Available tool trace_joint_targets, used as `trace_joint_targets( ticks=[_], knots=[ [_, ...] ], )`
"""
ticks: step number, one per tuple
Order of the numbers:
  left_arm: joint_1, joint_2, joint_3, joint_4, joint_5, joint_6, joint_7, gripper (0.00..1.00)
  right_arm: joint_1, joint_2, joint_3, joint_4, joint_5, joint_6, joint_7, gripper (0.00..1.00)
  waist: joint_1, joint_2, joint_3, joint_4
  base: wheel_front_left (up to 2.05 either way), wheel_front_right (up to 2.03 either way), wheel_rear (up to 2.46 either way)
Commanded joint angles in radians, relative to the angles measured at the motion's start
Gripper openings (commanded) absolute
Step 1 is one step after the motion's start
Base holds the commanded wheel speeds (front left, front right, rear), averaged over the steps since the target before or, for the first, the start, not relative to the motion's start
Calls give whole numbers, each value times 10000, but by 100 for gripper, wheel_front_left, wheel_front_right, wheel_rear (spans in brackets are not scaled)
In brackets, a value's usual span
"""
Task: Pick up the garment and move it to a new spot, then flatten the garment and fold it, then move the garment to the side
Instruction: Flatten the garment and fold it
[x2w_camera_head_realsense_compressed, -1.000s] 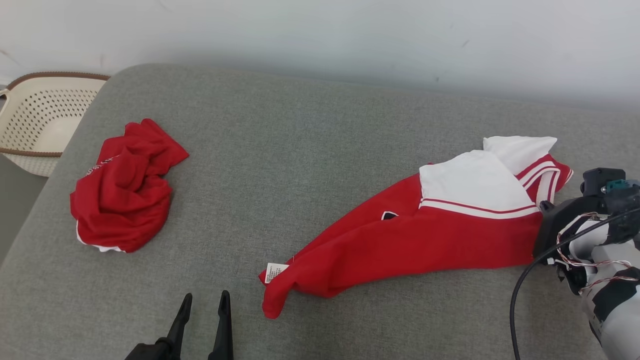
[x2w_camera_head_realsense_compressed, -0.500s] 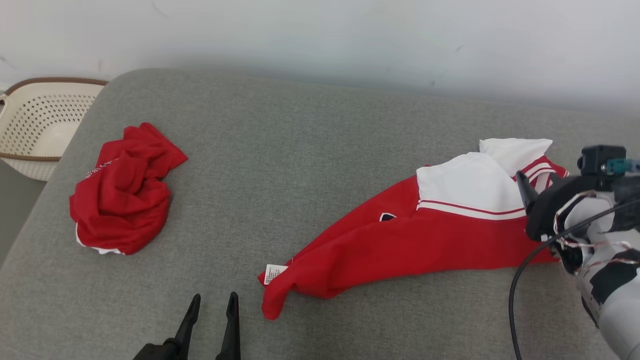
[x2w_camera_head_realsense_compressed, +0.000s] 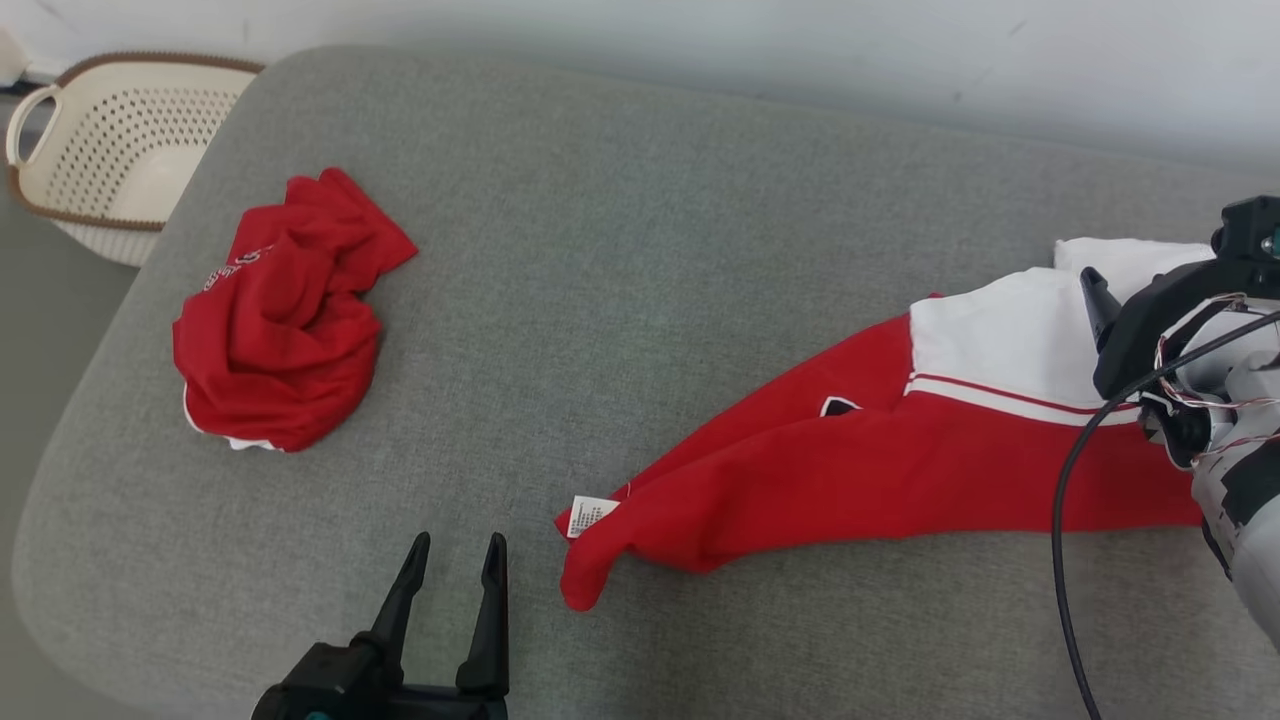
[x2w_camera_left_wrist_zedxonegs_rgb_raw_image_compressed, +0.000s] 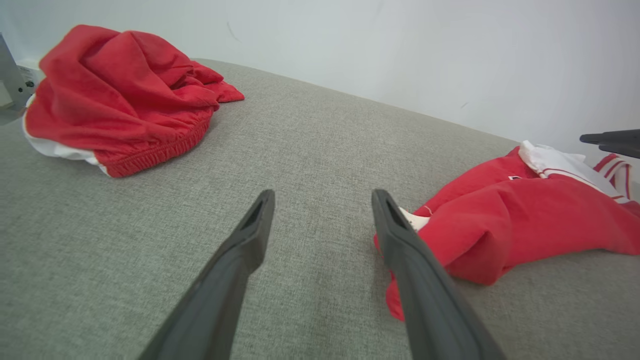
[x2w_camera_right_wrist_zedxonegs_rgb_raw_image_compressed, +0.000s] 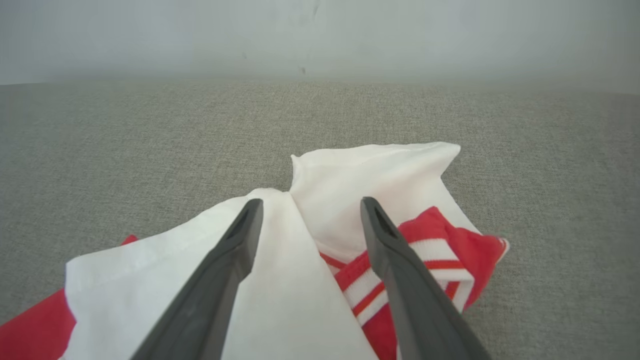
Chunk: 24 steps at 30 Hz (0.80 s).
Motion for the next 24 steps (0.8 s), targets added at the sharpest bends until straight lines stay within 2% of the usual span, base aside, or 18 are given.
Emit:
trace_joint_targets(
  ticks=[1,8,9,10,11,12,19,24],
  knots=[
    [-130,2,-112,-46,-55,58,-16,100,-106,38,75,116,-30,5,17,100,-1,-1,468,361,0,0,0],
    [-201,2,-249,5,-58,155,-16,100,76,167,273,297,105,5,383,100,-1,-1,552,449,0,0,0],
    [-221,2,-247,17,-55,149,-16,100,107,170,301,329,125,5,445,77,-1,-1,544,450,0,0,0],
    [-234,3,-242,31,-53,142,-16,100,122,185,341,348,118,5,483,33,-1,-1,534,449,0,0,0],
    [-241,3,-232,42,-48,144,-16,100,115,175,395,350,84,5,450,12,-1,-1,527,443,0,0,0],
    [-243,2,-216,49,-43,150,-16,100,87,148,429,351,57,5,386,0,-1,-1,521,431,0,0,0],
    [-148,2,-116,78,-16,198,-16,100,30,126,716,111,-39,5,-292,0,-1,-1,418,232,0,0,0],
    [9,2,32,172,26,205,-16,100,379,93,876,-463,159,5,-1265,0,-1,-1,123,16,0,0,0]
  ],
)
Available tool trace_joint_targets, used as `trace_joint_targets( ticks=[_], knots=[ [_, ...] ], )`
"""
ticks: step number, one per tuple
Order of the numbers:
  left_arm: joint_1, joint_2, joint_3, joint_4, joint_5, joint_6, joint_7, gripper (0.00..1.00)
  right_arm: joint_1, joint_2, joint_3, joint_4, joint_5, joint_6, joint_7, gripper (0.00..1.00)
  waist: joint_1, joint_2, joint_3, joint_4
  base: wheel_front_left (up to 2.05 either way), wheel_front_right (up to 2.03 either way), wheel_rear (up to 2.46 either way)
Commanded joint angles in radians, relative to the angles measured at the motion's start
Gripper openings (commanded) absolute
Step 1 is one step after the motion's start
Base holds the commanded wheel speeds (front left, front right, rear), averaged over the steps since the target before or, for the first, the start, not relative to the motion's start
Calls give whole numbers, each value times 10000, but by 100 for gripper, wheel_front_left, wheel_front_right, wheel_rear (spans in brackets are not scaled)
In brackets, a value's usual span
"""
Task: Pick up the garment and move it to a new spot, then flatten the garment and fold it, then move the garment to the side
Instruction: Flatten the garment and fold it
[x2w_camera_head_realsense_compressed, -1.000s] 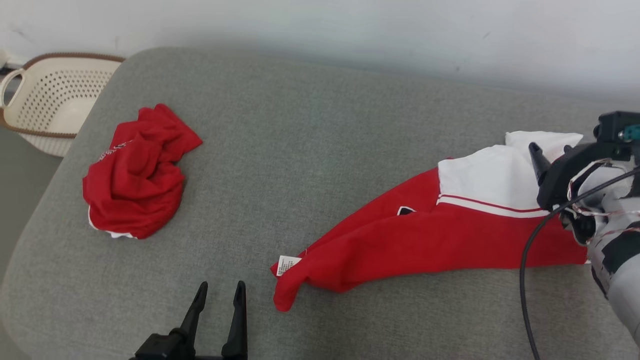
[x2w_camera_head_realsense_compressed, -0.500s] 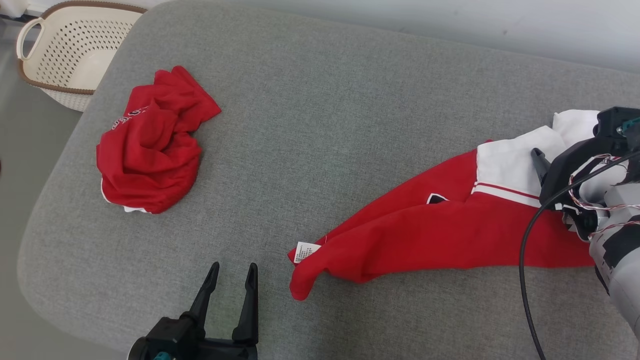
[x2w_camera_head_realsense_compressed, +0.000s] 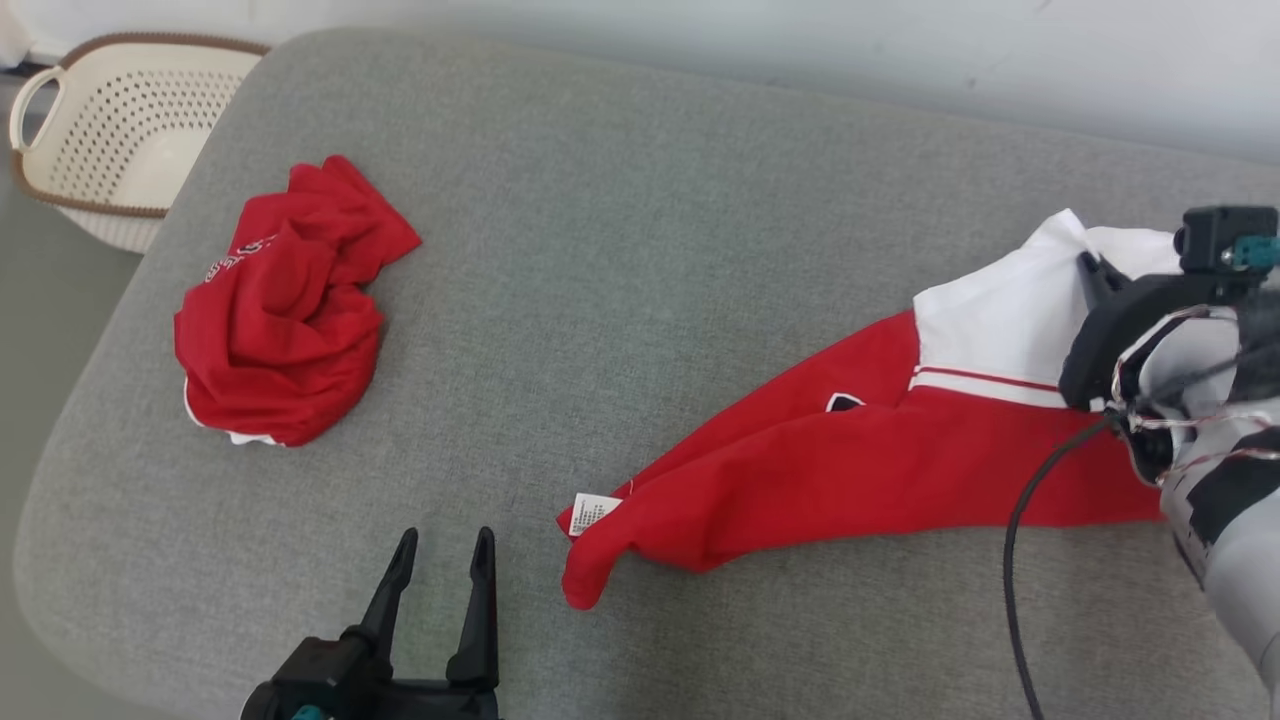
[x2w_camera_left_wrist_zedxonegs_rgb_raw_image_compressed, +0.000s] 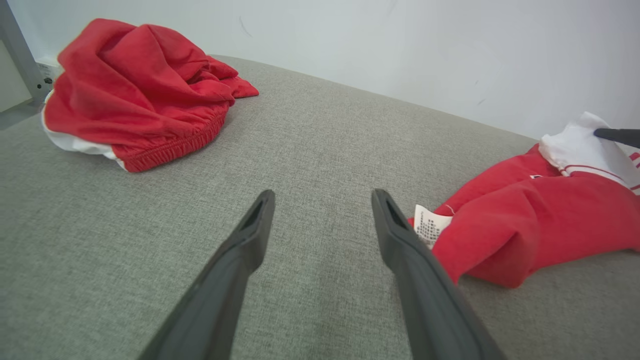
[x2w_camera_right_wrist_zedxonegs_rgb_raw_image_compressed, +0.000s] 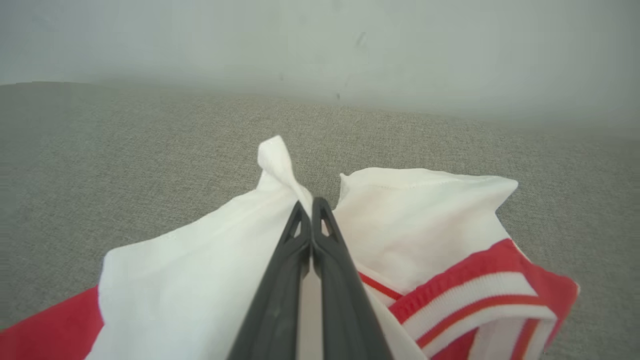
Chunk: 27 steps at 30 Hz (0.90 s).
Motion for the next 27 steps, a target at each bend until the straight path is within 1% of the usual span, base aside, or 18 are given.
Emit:
trace_joint_targets(
  ticks=[1,8,12,18,23,24,27],
  knots=[
    [237,5,85,73,48,21,-16,100,326,-31,91,-190,132,5,-267,0,0,-1,-257,-197,0,0,0],
    [672,7,554,66,172,-88,-16,100,1370,-363,452,-1624,764,5,-1237,0,0,-1,-990,-800,0,0,0],
    [874,4,719,34,220,-114,-16,100,2079,-743,710,-2705,989,5,-1566,0,0,-1,-1310,-1127,0,0,0],
    [1218,3,1001,-11,279,-154,-15,100,3335,-1250,830,-4277,1135,5,-1785,0,0,-1,-1600,-1669,0,0,0],
    [1388,5,1155,-79,240,-151,-15,100,4503,-1445,699,-5471,1017,5,-1815,0,0,-1,-1719,-2015,0,0,0],
    [1388,5,1155,-79,240,-151,-15,100,4503,-1445,699,-5471,1017,5,-1815,0,0,-1,-1719,-2015,0,0,0],
    [1485,7,1191,-86,200,-156,-15,100,5228,-1517,461,-6091,769,5,-1833,0,0,-1,-1787,-2141,0,0,0]
  ],
)
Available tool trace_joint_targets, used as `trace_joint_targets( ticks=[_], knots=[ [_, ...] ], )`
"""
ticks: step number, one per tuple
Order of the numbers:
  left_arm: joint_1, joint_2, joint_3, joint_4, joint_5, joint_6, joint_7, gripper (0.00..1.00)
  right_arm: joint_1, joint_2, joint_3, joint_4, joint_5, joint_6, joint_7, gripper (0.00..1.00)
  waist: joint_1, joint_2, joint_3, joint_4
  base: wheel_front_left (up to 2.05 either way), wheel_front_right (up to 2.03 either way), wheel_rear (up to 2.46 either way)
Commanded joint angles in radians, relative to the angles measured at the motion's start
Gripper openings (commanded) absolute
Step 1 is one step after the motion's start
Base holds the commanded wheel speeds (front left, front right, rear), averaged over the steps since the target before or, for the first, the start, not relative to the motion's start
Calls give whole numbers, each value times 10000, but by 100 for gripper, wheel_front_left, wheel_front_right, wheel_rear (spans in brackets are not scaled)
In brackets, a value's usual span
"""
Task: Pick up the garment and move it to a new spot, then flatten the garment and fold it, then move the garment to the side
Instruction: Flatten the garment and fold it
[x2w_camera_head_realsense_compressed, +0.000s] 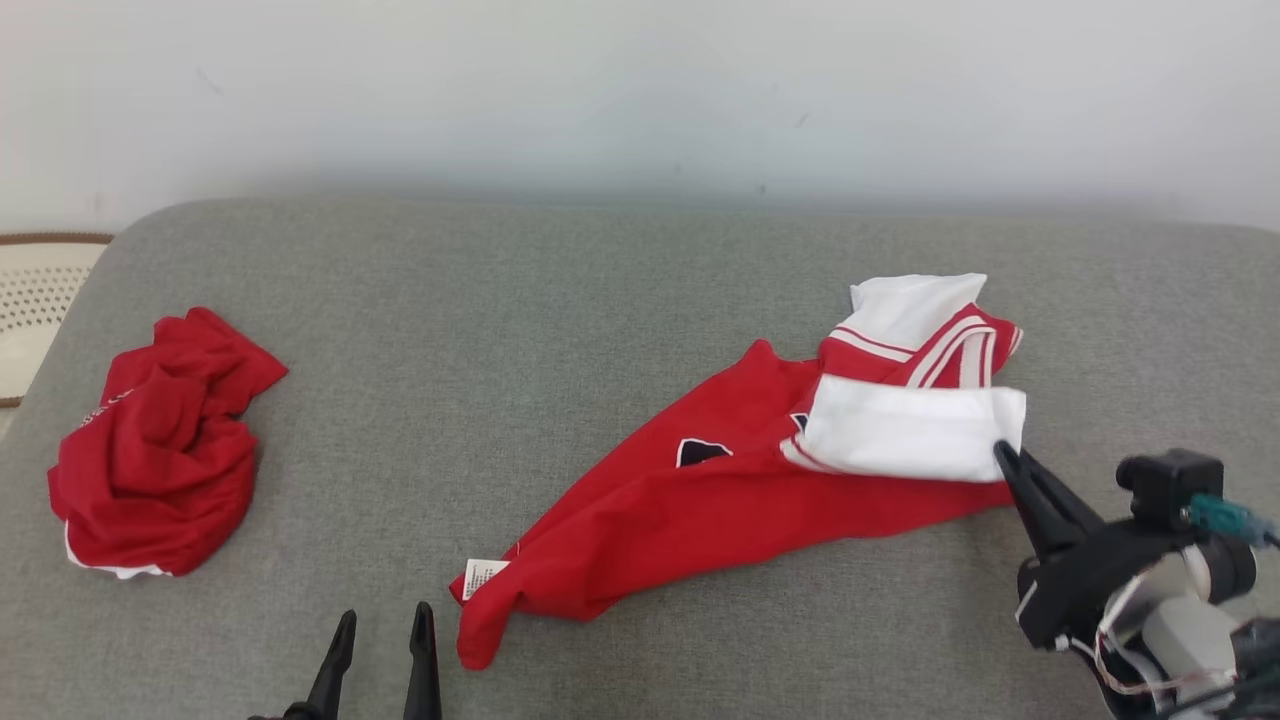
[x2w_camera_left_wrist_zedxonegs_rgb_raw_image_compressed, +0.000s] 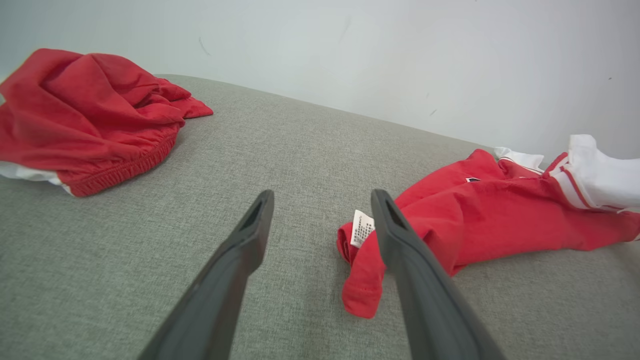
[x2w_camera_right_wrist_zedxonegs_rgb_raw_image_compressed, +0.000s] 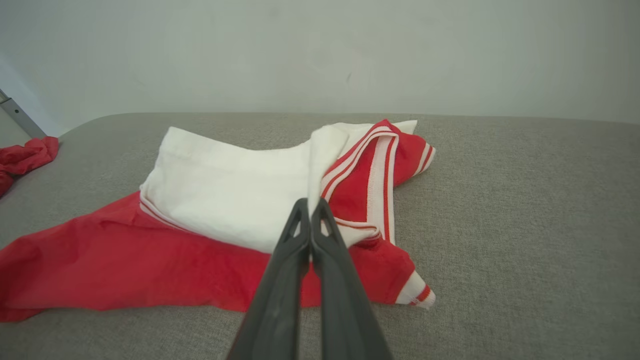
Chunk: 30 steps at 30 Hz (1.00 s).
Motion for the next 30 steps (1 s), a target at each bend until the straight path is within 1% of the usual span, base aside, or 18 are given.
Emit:
trace_joint_targets(
  ticks=[1,5,11,13,14,19,20,21,22,23,30],
  knots=[
    [210,8,53,-6,-20,-34,-15,100,197,-72,-89,-129,-110,5,-53,0,1,0,-127,-142,0,0,0],
    [239,8,62,10,-39,-56,-15,100,1356,-71,-648,-988,-511,5,28,0,1,0,-241,-212,0,0,0],
    [411,7,123,0,-5,-64,-15,100,3195,-9,-1937,-2229,-1327,5,445,0,1,0,-366,-275,0,0,0],
    [401,7,126,5,-6,-79,-15,100,3809,97,-2480,-2650,-1592,5,621,0,1,0,-376,-274,0,0,0],
    [413,5,153,-5,-21,-78,-15,100,4381,220,-2901,-3091,-1969,5,771,0,1,0,-369,-294,0,0,0],
    [387,8,117,65,-58,-118,-15,100,5493,545,-3769,-3729,-2614,5,1213,0,1,0,-397,-278,0,0,0],
    [386,7,122,75,-65,-126,-15,100,5672,607,-3965,-3818,-2707,5,1224,21,1,0,-406,-273,0,0,0],
    [383,7,123,92,-67,-130,-15,100,5858,685,-4144,-3924,-2785,5,1258,52,1,0,-414,-268,0,0,0],
    [383,7,136,105,-70,-130,-15,100,6006,796,-4337,-4042,-2849,5,1236,86,1,0,-423,-269,0,0,0],
    [387,5,145,115,-72,-132,-15,100,6148,897,-4493,-4196,-2910,5,1248,100,1,0,-436,-271,0,0,0],
    [573,7,210,173,-61,-150,-15,100,6901,1390,-5596,-5383,-3315,5,1002,100,1,0,-594,-307,0,0,0]
  ],
)
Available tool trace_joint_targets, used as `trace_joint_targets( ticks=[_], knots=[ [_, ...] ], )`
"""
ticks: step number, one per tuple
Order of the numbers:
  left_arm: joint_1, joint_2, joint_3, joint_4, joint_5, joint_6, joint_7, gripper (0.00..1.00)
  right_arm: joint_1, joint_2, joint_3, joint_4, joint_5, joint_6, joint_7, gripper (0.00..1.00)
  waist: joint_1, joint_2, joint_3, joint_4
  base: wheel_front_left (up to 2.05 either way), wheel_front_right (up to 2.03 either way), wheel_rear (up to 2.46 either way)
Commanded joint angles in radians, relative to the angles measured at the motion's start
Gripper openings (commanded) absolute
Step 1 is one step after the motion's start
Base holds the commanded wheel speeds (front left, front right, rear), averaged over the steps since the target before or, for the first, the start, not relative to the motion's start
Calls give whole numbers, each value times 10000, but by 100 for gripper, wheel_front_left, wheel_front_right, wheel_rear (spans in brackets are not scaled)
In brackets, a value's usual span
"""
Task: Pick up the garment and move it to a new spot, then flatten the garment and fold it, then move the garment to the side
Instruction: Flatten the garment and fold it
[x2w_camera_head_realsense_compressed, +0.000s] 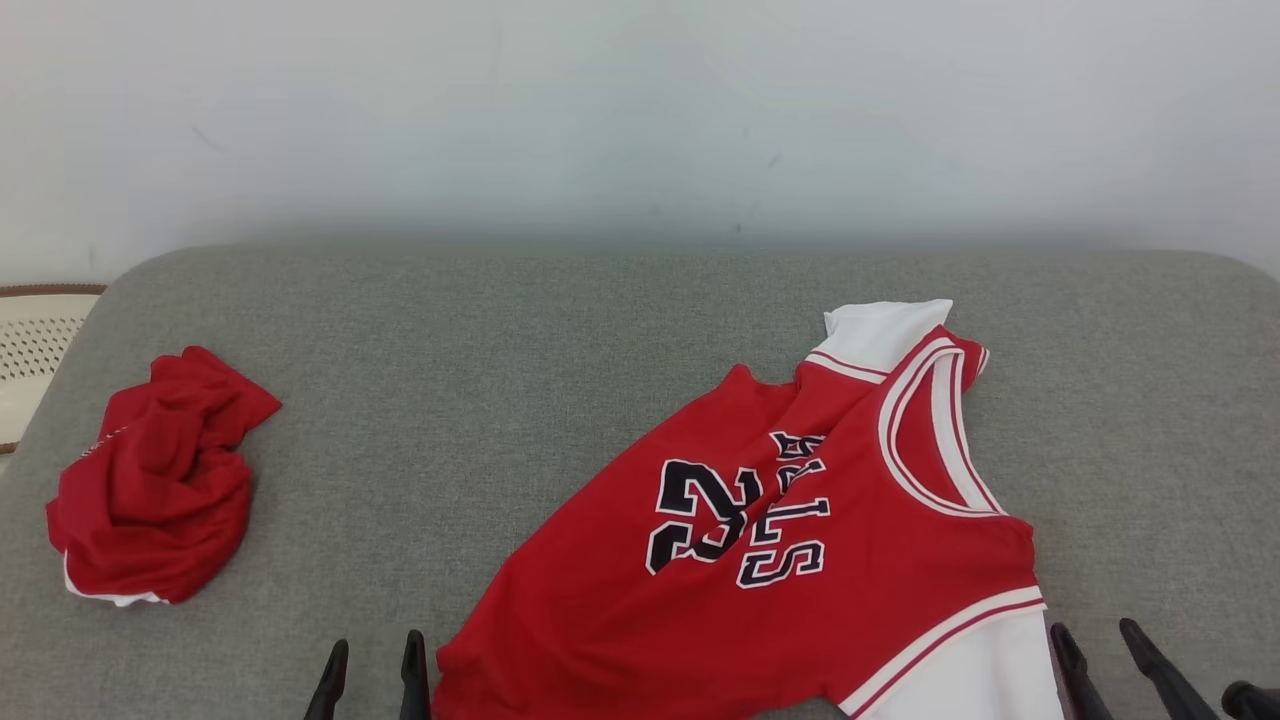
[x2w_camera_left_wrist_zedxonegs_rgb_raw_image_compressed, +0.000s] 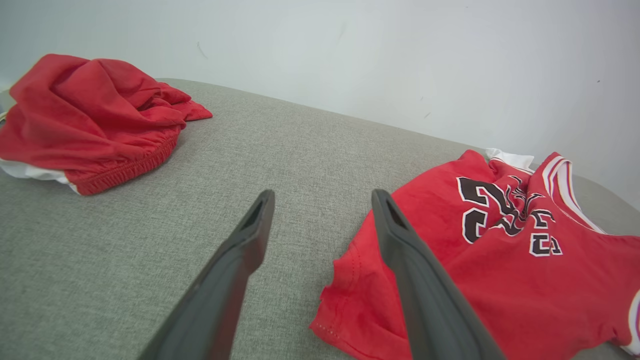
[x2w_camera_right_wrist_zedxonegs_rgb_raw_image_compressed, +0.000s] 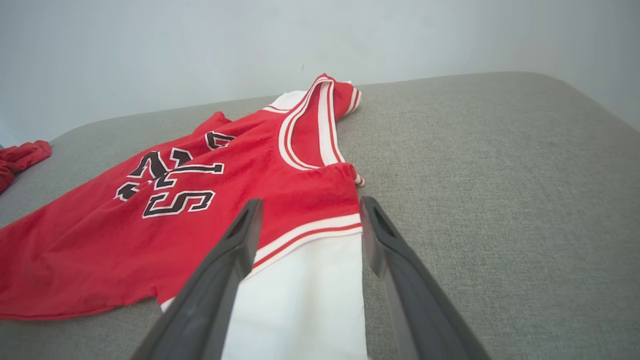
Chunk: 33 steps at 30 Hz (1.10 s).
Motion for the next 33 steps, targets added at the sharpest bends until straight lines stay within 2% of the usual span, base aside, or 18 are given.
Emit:
trace_joint_targets(
  ticks=[1,10,16,22,27,33],
  knots=[
    [225,7,35,60,-37,-60,-15,100,206,172,-290,-293,-188,5,-100,100,1,0,-45,-24,0,0,0],
    [192,7,-152,206,-109,-44,-15,100,478,941,-1237,-635,-1057,5,-2,100,1,0,-52,70,0,0,0],
    [183,5,-117,62,-115,66,-15,100,566,1686,-1963,-687,-1975,5,-372,100,1,0,-34,149,0,0,0],
    [370,22,92,-179,371,145,-15,100,528,2572,-2649,-727,-2604,5,-702,100,1,0,-128,95,0,0,0],
    [391,189,73,-372,1078,219,-15,100,341,3006,-2787,-696,-2963,5,-736,100,1,0,-219,16,0,0,0],
    [364,230,347,-857,1259,121,-15,100,271,3237,-2774,-791,-3215,5,-640,100,1,0,-417,-67,0,0,0]
  ],
)
